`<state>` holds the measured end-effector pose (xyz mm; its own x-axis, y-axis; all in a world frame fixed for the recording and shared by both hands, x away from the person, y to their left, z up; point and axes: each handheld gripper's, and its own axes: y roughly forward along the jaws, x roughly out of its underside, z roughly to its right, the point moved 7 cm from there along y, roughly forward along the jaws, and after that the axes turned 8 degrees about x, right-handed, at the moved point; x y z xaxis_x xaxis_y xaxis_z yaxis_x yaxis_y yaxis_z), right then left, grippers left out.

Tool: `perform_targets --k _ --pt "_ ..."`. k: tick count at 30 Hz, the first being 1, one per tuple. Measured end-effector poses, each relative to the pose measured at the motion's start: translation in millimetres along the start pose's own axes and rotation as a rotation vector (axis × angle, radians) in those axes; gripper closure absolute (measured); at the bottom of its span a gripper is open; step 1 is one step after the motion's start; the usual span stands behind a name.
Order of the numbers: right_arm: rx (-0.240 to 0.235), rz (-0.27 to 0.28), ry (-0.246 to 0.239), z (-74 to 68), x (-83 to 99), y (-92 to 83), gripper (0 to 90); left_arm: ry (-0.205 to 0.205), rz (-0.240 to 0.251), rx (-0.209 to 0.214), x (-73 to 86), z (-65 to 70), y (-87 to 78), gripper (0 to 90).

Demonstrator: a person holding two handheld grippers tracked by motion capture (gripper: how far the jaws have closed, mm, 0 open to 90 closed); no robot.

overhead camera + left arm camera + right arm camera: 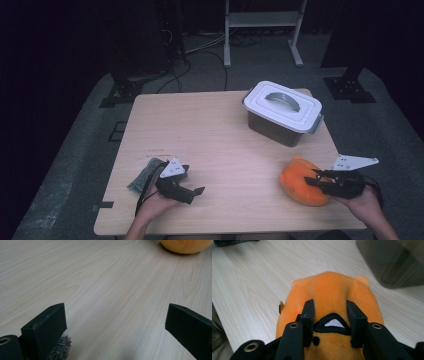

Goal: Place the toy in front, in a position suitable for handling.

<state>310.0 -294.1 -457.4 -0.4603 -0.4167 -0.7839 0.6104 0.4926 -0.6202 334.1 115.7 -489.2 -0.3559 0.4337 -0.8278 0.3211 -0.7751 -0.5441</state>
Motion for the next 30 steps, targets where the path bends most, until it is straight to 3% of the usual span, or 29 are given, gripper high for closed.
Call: perform_targets --k 5,12,20,30 --pt "-0.007 0.002 0.0 1.9 -5.2 -3.4 64.5 -0.004 0.004 -0.003 -0.1 -1.1 -1.5 2.8" --pt "-0.03 0.044 0.013 2.9 -21.9 -16.5 64.5 -0.002 0.006 -0.006 -0.5 -2.4 -3.4 2.8" --pt "-0.07 0.082 -0.042 -8.6 -53.5 -28.9 64.4 -0.003 0.015 -0.011 -1.1 -3.5 -5.8 2.8" --pt "-0.138 0.125 -0.101 -28.6 -93.1 -32.2 64.4 -0.007 0.028 -0.022 -1.5 -7.0 -12.3 2.8"
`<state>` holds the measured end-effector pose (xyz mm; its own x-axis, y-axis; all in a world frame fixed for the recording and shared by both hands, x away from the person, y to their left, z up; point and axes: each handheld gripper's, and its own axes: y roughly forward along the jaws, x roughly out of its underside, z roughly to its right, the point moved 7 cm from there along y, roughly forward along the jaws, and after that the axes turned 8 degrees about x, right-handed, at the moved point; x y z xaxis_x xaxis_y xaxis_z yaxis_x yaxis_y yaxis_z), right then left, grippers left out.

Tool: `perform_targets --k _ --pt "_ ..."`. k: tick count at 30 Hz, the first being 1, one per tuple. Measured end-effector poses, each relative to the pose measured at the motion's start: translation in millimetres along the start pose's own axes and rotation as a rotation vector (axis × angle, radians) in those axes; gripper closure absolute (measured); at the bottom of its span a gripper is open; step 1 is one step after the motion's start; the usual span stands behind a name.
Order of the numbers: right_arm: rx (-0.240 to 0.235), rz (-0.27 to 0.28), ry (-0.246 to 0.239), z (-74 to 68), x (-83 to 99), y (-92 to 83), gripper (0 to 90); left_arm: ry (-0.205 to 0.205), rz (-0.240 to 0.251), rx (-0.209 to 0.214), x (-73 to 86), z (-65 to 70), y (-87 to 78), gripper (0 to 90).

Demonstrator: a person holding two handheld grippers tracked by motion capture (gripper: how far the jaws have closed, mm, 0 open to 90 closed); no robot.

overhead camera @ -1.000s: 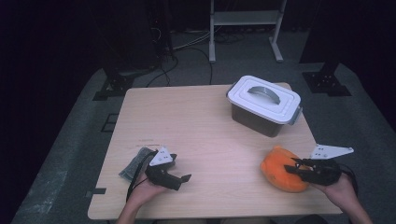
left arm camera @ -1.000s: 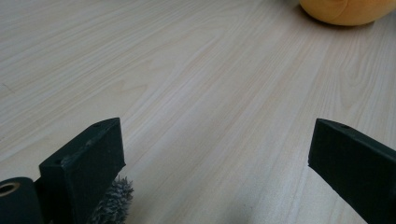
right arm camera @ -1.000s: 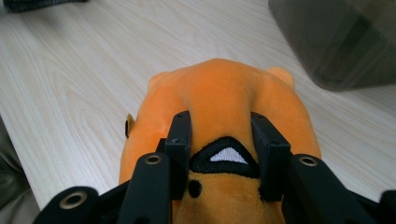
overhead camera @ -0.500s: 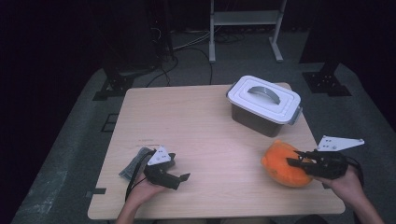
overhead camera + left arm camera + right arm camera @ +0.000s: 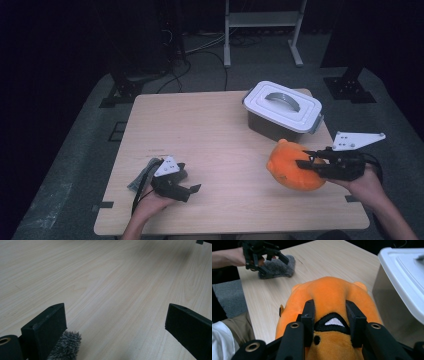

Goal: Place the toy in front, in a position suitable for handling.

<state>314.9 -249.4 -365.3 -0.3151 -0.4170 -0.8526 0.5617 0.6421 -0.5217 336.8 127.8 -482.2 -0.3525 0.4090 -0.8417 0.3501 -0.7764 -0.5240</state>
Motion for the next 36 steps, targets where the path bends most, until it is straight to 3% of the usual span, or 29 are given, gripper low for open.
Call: perform_targets --k 20,36 --pt "-0.111 0.019 -0.107 -32.1 -49.2 29.8 64.3 -0.004 0.019 -0.019 -0.5 -7.2 -11.4 2.8" --pt "-0.194 0.01 -0.14 -50.5 -61.8 62.2 64.2 -0.012 0.031 -0.037 0.2 -14.3 -20.4 2.8"
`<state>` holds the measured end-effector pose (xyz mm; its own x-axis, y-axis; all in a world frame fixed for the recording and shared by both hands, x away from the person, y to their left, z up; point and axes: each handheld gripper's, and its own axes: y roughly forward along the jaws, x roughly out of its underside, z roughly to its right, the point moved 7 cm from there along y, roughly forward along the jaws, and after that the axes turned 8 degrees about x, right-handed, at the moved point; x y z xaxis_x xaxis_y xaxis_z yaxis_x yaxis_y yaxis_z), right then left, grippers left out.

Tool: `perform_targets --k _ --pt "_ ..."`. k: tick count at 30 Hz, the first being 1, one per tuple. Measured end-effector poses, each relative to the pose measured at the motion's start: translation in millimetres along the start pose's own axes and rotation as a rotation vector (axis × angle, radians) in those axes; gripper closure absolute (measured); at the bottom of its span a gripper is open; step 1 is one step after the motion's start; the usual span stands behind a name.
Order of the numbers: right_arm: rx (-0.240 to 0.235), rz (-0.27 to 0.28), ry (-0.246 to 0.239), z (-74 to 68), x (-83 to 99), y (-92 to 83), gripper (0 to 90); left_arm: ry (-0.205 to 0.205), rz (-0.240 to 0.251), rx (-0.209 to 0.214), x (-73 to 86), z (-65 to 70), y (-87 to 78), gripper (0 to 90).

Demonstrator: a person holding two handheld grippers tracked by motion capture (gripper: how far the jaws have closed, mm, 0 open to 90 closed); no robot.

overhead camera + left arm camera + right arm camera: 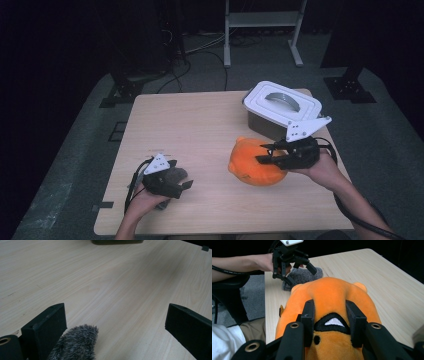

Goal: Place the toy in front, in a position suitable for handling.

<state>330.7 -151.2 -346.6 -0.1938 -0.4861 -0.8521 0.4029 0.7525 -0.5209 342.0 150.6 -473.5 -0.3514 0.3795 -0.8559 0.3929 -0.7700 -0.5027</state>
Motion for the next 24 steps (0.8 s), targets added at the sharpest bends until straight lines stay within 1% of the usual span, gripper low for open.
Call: perform_targets --k 8,14,15,16,22,23,24 --pt "-0.04 -0.006 -0.012 -4.7 0.1 21.1 64.1 -0.015 0.011 -0.015 0.8 -6.3 -7.9 2.9" --pt "-0.068 -0.018 -0.012 -7.9 5.5 40.4 64.1 -0.023 0.02 -0.026 1.4 -10.2 -12.3 2.9" --pt "-0.068 -0.018 -0.012 -7.9 5.5 40.4 64.1 -0.023 0.02 -0.026 1.4 -10.2 -12.3 2.9" --pt "-0.078 -0.022 -0.014 -9.7 7.6 47.9 64.0 -0.023 0.021 -0.029 1.6 -11.6 -13.7 2.9" --pt "-0.1 -0.034 -0.015 -13.1 12.6 64.3 64.0 -0.028 0.024 -0.034 2.5 -14.5 -17.3 3.0" --pt "-0.1 -0.034 -0.015 -13.1 12.6 64.3 64.0 -0.028 0.024 -0.034 2.5 -14.5 -17.3 3.0" --pt "-0.103 -0.037 -0.019 -14.5 14.6 69.8 63.9 -0.032 0.027 -0.036 2.6 -15.1 -17.9 3.0"
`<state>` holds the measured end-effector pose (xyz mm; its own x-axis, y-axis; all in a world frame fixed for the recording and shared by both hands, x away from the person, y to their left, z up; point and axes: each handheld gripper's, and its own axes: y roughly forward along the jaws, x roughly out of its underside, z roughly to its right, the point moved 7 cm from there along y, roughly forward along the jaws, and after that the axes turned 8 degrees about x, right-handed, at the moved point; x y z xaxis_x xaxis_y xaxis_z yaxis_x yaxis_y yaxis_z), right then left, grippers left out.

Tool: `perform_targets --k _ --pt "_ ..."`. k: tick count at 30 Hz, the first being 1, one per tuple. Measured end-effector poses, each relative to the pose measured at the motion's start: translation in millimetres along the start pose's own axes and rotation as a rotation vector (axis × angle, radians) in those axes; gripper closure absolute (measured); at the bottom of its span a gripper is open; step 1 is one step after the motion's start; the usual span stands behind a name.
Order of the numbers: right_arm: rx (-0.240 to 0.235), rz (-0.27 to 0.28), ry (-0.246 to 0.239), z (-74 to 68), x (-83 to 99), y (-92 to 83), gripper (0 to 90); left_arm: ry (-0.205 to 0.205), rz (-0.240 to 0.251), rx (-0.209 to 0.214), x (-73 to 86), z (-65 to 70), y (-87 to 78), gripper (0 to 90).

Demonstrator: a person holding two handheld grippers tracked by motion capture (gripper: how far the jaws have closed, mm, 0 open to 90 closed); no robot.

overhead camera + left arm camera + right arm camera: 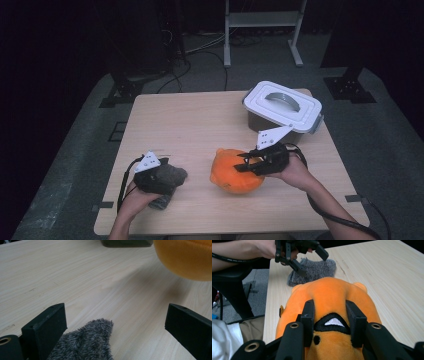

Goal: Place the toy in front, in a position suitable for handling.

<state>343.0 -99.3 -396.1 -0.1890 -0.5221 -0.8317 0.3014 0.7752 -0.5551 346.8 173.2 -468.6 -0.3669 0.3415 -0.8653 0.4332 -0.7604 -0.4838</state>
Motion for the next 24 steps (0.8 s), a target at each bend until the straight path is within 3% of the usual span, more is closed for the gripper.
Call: perform_targets --k 24 --pt "-0.037 -0.034 -0.064 -11.4 36.9 48.5 60.9 -0.009 -0.029 0.01 7.0 -6.3 -1.8 5.7"
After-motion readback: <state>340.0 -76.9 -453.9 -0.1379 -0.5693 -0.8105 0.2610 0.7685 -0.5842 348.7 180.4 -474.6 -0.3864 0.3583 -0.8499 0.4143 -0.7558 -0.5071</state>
